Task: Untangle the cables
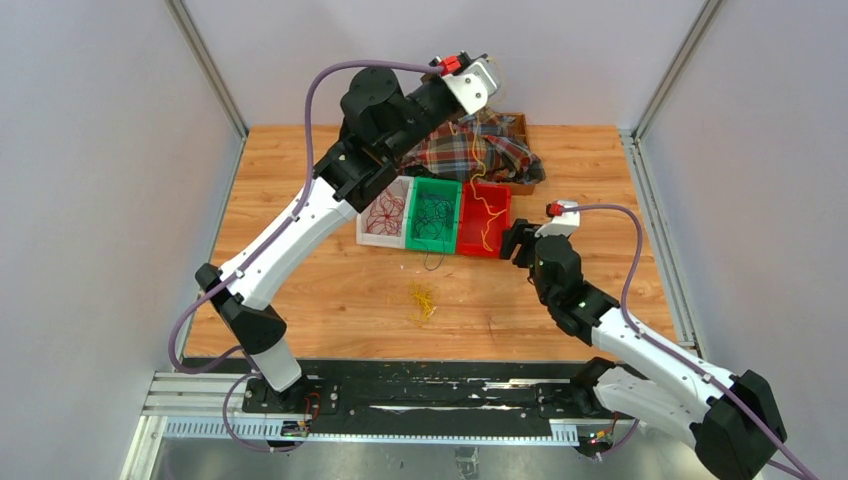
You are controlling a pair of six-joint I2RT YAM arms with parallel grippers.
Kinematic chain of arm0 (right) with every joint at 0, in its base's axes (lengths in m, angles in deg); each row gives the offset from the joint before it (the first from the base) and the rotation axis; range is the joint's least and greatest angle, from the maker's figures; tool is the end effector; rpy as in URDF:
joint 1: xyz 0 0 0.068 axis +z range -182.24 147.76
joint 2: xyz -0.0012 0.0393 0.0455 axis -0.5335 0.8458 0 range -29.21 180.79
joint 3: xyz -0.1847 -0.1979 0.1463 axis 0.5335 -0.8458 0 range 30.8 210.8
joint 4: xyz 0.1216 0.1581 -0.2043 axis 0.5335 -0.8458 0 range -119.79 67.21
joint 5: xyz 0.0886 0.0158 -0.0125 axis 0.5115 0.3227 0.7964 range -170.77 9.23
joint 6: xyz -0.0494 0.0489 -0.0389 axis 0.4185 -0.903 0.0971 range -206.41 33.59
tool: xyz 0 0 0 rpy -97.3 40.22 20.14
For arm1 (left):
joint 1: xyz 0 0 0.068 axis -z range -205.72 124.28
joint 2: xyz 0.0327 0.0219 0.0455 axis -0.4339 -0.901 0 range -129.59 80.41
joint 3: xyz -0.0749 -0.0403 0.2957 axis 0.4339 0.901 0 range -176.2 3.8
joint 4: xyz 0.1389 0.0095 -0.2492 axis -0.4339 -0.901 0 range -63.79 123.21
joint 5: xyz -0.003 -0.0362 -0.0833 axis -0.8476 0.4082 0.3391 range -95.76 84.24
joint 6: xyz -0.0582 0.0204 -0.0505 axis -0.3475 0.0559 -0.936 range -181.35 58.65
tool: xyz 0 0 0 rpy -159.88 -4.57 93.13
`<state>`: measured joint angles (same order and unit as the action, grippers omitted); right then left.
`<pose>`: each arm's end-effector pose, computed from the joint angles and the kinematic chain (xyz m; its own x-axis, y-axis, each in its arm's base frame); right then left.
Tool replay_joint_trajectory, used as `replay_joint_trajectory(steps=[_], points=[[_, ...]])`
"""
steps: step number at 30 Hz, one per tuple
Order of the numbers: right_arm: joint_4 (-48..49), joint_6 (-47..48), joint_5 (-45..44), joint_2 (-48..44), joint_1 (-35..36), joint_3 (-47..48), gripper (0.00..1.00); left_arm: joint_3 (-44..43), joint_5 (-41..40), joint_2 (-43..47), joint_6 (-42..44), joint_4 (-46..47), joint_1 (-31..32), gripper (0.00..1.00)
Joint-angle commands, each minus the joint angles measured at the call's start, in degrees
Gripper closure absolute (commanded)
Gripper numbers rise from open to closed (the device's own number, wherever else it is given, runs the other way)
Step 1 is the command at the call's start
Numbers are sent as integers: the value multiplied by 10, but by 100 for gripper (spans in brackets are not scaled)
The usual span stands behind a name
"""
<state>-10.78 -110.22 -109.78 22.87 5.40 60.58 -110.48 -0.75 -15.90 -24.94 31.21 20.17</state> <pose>0.2107 0.1205 0.2790 -0.1923 0.2976 -0.9351 -0.0858 0.9442 0.3181 0.2940 -0.3118 0.5912 0.6134 0.2169 -0.7594 0.5090 0.6267 0.5900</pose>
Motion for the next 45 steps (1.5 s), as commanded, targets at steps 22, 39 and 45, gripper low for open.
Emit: replay_joint_trajectory(steps=[22,39,45], points=[[-54,-3,-19,-113,-20,-50,33,26,-29,-69,8,43,-15,99],[-158,33,29,-166,-30,-28,31,94,12,-92,-74,-92,-37,99],[-176,35,52,-182,-31,-19,31,91,7,-109,-103,-114,-46,100]])
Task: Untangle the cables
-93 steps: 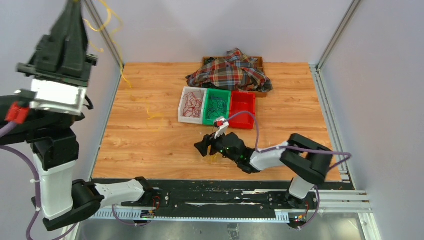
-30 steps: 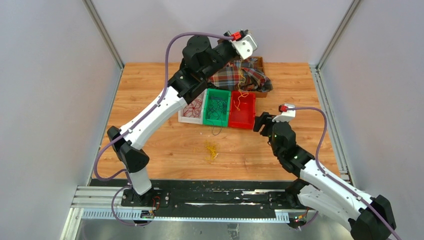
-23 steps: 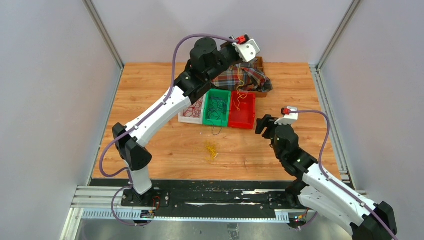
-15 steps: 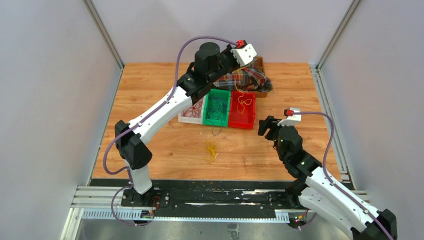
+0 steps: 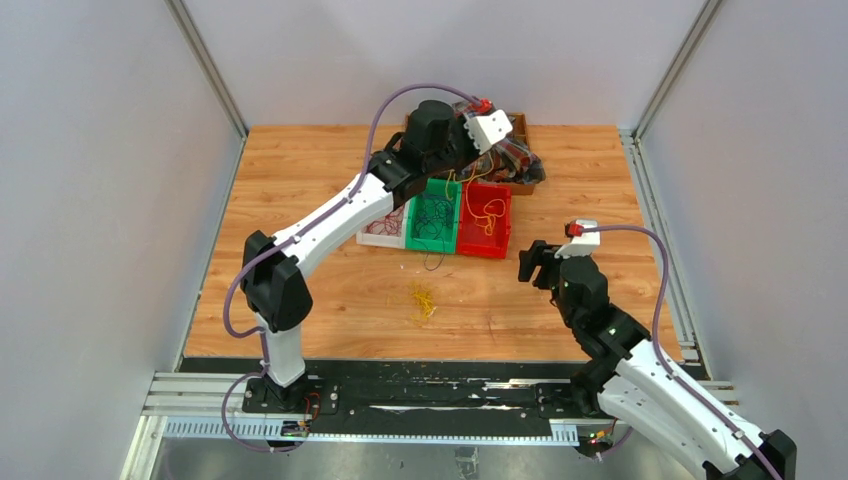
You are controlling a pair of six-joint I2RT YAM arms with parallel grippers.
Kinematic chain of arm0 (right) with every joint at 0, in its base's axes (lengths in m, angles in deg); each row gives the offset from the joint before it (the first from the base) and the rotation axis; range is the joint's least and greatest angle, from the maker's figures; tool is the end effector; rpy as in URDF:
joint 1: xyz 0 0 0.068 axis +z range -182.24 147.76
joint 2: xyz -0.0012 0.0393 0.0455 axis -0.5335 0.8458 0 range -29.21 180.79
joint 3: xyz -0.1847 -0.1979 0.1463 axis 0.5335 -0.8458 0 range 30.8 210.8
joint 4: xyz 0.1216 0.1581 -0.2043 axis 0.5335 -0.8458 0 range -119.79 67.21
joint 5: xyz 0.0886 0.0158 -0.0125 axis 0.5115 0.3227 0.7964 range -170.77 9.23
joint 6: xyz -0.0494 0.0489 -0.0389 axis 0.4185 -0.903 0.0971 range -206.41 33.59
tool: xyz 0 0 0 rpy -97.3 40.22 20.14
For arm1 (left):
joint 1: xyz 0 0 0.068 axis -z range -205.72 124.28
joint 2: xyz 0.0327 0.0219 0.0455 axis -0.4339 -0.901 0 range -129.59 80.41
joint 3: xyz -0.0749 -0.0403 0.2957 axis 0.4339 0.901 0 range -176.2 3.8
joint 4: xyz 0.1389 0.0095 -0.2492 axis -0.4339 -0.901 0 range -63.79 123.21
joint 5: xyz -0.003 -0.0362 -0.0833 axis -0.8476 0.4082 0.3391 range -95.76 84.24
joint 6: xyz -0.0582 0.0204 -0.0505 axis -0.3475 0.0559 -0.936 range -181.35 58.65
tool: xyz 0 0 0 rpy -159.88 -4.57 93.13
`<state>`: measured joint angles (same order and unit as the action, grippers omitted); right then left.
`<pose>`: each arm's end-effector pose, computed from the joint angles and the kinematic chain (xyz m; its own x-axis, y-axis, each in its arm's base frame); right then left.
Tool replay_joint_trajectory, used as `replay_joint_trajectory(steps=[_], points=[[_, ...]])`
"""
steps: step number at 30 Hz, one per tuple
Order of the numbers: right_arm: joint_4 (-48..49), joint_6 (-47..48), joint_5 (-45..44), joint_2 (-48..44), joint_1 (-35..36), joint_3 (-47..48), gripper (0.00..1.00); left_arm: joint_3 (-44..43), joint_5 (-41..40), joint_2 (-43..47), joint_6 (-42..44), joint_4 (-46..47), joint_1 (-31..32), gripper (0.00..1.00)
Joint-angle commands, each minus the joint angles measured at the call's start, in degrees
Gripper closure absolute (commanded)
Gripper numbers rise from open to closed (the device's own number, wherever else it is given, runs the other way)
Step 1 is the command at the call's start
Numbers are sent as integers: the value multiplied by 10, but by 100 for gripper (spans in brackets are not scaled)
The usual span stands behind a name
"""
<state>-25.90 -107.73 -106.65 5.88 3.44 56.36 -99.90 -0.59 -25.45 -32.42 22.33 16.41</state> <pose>0.1666 0.0827 0.2706 -0.2304 0.2373 -0.9437 -0.1019 0.9586 0.2659 0.3764 -0.3487 0.4196 0.2082 0.4613 -0.8625 0.7226 0.5217 0.4535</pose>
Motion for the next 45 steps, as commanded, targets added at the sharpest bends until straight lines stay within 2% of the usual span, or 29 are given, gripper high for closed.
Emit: replay_joint_trajectory(steps=[1,5,8,12,23,27,37,45], points=[[-29,11,23,-14,-11,25,30,-16,6,-15,-31,-34,-8,100],[-46,12,32,-13,-12,36,29,-55,22,-36,-45,-133,-8,99],[-59,4,34,-13,-12,41,24,-93,42,-58,-48,-215,-9,99],[-69,0,29,-15,-12,42,21,-91,56,-61,-49,-260,-13,100],[-84,-4,20,-5,-12,59,19,-65,58,-64,-48,-265,-21,100],[-86,-5,19,-11,-12,59,20,-53,51,-67,-40,-240,-21,100],[-86,-14,8,-2,-13,62,20,-275,72,-141,-54,-225,-12,100],[-87,-21,-24,-12,-18,53,22,-227,139,-153,-113,-143,-6,100]])
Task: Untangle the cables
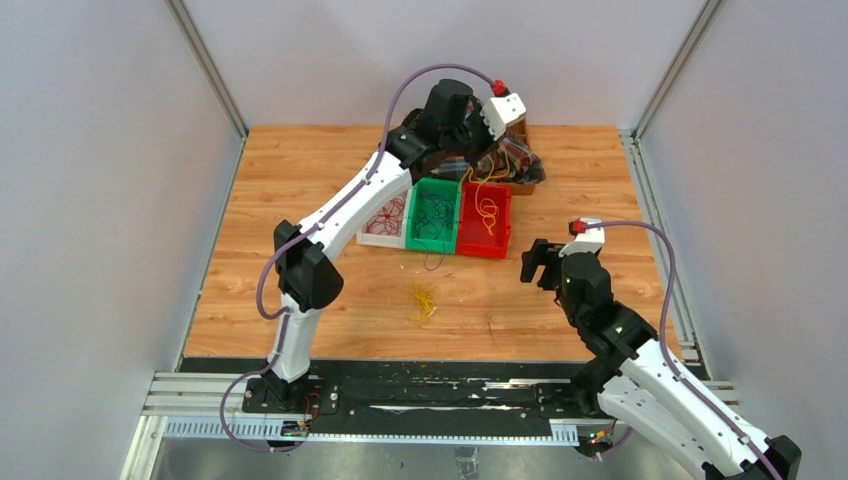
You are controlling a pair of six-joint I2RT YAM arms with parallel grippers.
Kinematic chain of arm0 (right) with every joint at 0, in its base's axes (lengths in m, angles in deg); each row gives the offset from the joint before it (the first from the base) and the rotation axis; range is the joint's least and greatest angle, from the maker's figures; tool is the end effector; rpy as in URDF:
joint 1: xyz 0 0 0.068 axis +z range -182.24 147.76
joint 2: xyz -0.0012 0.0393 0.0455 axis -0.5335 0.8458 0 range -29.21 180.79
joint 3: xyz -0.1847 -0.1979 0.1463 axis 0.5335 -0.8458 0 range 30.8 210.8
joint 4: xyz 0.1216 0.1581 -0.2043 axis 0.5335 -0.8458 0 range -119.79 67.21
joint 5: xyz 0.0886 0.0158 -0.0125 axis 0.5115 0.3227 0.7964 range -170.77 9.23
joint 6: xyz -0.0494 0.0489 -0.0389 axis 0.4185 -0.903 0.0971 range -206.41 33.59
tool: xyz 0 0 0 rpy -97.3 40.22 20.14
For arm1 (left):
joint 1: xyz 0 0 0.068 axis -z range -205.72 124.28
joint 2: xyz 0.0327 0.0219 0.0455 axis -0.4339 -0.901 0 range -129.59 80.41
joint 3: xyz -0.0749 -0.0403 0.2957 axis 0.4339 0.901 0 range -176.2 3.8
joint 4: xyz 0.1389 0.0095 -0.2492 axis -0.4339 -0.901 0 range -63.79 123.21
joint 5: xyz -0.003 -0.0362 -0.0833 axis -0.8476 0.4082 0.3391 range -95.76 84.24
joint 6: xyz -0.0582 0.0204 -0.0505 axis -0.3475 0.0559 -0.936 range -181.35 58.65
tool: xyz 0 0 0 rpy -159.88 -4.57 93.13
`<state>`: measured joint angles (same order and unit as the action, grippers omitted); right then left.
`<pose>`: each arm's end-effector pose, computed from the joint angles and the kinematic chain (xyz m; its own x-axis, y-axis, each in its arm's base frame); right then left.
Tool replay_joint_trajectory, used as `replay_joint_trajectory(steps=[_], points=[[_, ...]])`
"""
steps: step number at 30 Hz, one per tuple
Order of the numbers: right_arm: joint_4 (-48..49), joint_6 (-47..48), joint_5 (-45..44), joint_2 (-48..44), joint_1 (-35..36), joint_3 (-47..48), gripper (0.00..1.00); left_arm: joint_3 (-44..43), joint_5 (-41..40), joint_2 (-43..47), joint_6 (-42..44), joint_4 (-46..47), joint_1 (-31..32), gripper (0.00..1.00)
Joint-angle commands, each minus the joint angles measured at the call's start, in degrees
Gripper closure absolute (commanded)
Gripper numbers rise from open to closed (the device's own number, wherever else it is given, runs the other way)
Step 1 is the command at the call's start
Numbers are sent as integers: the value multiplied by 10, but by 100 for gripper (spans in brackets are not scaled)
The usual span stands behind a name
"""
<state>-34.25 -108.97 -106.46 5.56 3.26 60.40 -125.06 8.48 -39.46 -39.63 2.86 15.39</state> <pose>0.1626 0.0794 0.2810 -0.2860 0.2207 -0.9325 -0.0815 0.9640 0.2531 0.4093 -0.3794 0.4239 0.0448 0.4370 -0.8983 0.8540 0.4499 0.2614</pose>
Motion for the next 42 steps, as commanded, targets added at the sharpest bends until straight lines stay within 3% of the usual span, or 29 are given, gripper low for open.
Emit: replay_joint_trajectory(steps=[1,9,17,32,42], points=[[-2,-7,-27,-10,-17,12,22,24,56,-18,-50,59,4,100],[-3,-11,-31,-20,-26,1,22,25,80,-49,-91,88,5,100],[-5,-13,-29,-33,-32,-6,23,131,-21,-46,-24,127,5,100],[-4,-22,-17,-19,-38,1,23,147,-76,-93,29,109,18,99],[-3,-13,-5,-8,-44,18,23,13,-85,-160,71,-37,27,53]])
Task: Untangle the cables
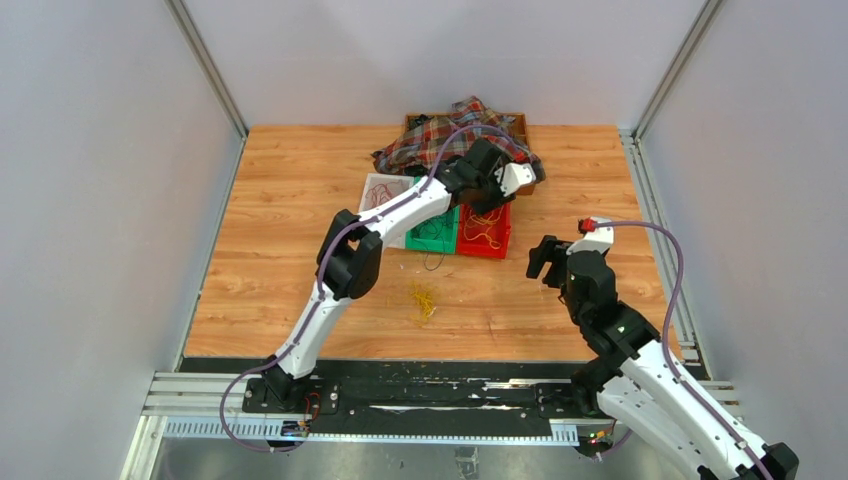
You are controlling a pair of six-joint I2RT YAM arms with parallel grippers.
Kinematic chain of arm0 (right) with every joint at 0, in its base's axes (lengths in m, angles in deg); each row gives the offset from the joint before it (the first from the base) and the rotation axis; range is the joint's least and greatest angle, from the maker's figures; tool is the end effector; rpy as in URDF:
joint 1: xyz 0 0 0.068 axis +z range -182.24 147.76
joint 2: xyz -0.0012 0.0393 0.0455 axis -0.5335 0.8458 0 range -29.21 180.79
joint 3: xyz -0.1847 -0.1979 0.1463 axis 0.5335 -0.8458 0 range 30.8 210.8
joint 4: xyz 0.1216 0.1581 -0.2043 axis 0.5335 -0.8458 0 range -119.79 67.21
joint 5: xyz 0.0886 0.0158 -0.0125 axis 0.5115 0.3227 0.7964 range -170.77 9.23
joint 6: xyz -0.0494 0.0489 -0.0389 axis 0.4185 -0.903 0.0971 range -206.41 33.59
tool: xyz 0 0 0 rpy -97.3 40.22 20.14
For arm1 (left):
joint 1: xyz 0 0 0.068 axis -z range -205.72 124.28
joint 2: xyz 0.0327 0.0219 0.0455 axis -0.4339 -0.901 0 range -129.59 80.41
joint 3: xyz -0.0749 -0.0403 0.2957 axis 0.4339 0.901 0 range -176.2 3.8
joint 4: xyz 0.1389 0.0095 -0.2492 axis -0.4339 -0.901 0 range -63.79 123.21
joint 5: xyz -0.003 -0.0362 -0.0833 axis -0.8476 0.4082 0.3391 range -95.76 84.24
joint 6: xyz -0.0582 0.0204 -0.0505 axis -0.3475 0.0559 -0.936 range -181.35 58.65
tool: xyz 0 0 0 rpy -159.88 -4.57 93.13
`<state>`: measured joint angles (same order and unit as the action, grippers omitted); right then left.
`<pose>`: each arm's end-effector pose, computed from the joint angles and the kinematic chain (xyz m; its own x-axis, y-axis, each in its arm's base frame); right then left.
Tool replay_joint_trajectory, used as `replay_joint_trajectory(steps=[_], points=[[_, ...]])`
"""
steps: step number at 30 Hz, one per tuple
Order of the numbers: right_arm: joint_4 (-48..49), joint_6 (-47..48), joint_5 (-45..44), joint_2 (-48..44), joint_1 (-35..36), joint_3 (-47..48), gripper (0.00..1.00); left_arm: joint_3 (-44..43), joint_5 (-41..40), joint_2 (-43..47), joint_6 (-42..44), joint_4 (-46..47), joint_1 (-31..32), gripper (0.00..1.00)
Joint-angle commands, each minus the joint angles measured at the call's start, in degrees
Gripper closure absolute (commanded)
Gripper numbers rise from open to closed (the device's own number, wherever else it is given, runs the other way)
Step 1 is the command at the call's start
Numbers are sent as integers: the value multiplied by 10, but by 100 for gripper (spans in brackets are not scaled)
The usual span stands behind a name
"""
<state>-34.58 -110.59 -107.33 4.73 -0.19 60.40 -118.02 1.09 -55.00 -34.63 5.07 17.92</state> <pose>0.1649 0.0670 0.2827 -0.2599 0.2695 -0.9273 -0.0044 0.9599 0.2803 0.4406 -0.4313 0.2242 -0.0933 0.7058 -0.7023 0.8862 0.3804 0.2646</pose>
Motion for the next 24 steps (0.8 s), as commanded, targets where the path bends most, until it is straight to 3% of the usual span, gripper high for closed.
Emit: replay_joint_trajectory(steps=[1,5,7,14,21,24], points=[[0,5,4,0,-9,20,23,-65,-11,-1,26,-67,1,47],[-1,16,5,3,-10,27,23,-81,0,29,38,-107,0,9],[-2,26,24,5,-11,33,23,-82,8,52,40,-128,-3,1],[-2,43,56,38,-14,63,19,-33,46,171,47,-220,-37,2],[27,51,102,91,-14,54,17,286,117,402,115,-271,-54,2],[46,49,119,102,-14,45,17,412,147,462,120,-271,-54,1]])
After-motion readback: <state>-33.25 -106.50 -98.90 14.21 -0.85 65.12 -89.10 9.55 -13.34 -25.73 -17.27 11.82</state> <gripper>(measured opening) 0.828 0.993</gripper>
